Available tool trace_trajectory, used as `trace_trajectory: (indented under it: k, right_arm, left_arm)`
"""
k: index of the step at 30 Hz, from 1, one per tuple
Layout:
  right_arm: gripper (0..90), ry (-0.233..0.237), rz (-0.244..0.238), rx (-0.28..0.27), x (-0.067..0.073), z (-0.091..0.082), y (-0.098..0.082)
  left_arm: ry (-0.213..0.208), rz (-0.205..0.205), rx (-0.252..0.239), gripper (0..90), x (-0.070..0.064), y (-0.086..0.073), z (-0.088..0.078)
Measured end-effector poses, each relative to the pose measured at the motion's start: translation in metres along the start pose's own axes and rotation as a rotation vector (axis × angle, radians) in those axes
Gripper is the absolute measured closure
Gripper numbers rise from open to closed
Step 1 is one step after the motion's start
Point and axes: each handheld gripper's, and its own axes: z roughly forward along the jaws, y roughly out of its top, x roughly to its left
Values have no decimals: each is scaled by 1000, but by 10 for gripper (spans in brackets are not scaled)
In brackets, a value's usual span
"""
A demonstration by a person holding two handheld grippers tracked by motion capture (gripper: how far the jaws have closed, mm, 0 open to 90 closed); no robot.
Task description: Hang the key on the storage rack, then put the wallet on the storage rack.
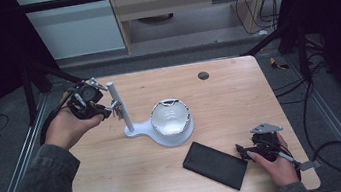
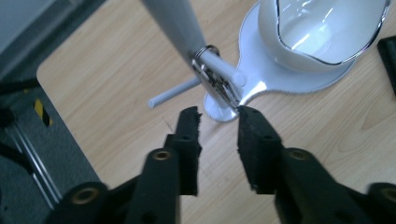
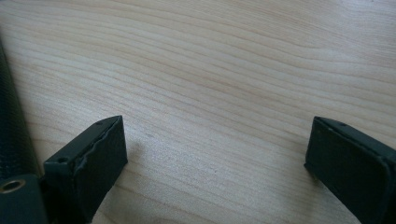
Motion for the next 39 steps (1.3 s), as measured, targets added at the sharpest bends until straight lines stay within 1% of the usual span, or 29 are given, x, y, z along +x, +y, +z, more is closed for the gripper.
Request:
trace_trajectory:
  k: [1, 2, 3, 5, 7, 8, 9, 10, 12, 13, 15, 18, 20, 21, 22, 24, 25, 27, 28, 29, 30, 32, 34, 35, 37, 39]
  right_arm:
    - [51, 2, -1, 0, 0, 0, 0]
    - [51, 2, -1, 0, 0, 0, 0]
    - [51, 2, 0, 0, 0, 0, 0]
    - [50, 3, 1, 1, 0, 0, 0]
    - [49, 4, -4, 0, 0, 0, 0]
    - [50, 5, -8, 2, 0, 0, 0]
    - [55, 9, -12, 9, 0, -1, 0]
    - [55, 15, -13, 7, 0, -2, 1]
    - [57, 7, -12, -16, 0, -4, 3]
    - [57, 11, -10, -24, 0, -6, 4]
    - [57, 6, -12, -50, 1, -10, 6]
    - [57, 2, -20, -84, 4, -17, 7]
    - [60, 4, -28, -108, 7, -23, 6]
    - [59, 9, -40, -121, 8, -26, 5]
    - [62, 21, -46, -135, 9, -29, 4]
    - [82, 25, -55, -146, 10, -33, 3]
    - [101, 24, -58, -150, 10, -36, 3]
    - [130, 23, -62, -162, 11, -39, 2]
    - [141, 28, -58, -164, 12, -41, 2]
    - [159, 30, -60, -171, 13, -43, 2]
    - [182, 27, -71, -178, 13, -44, 2]
    - [200, 27, -72, -187, 15, -47, 2]
    - [249, 25, -82, -199, 15, -49, 2]
    - [254, 26, -77, -201, 16, -51, 1]
    - [256, 20, -89, -201, 17, -51, 1]
    - [259, 22, -90, -201, 17, -51, 1]
  left_arm:
    - [12, 5, -13, 549, -2, -4, -1]
    - [22, 7, -30, 549, -4, -9, -2]
    - [24, 2, -49, 521, -6, -14, -3]
    - [18, -15, -90, 439, -9, -24, -4]
    - [8, -27, -132, 321, -13, -34, -3]
    - [0, -38, -162, 270, -16, -40, -1]
    - [-5, -39, -192, 231, -18, -45, 0]
    - [-8, -44, -210, 199, -21, -51, 2]
    - [-6, -71, -227, 101, -27, -62, 6]
    - [-19, -87, -237, 80, -30, -69, 7]
    - [-43, -95, -293, 55, -36, -80, 9]
    - [-60, -93, -364, 63, -46, -96, 15]
    - [-82, -74, -392, 70, -56, -105, 24]
    - [-95, -77, -403, 70, -62, -109, 29]
    - [-115, -90, -414, 74, -67, -112, 34]
    - [-156, -81, -422, 84, -81, -116, 46]
    - [-167, -68, -414, 84, -88, -117, 52]
    - [-174, -24, -394, 84, -103, -116, 63]
    - [-185, -5, -388, 85, -110, -115, 69]
    - [-203, 0, -388, 88, -116, -113, 74]
    - [-225, -1, -390, 89, -121, -111, 78]
    - [-256, 14, -380, 93, -132, -108, 87]
    - [-276, 19, -359, 96, -141, -104, 95]
    - [-287, 26, -352, 100, -145, -103, 98]
    - [-296, 47, -334, 117, -153, -100, 102]
    - [-308, 70, -329, 126, -160, -96, 105]
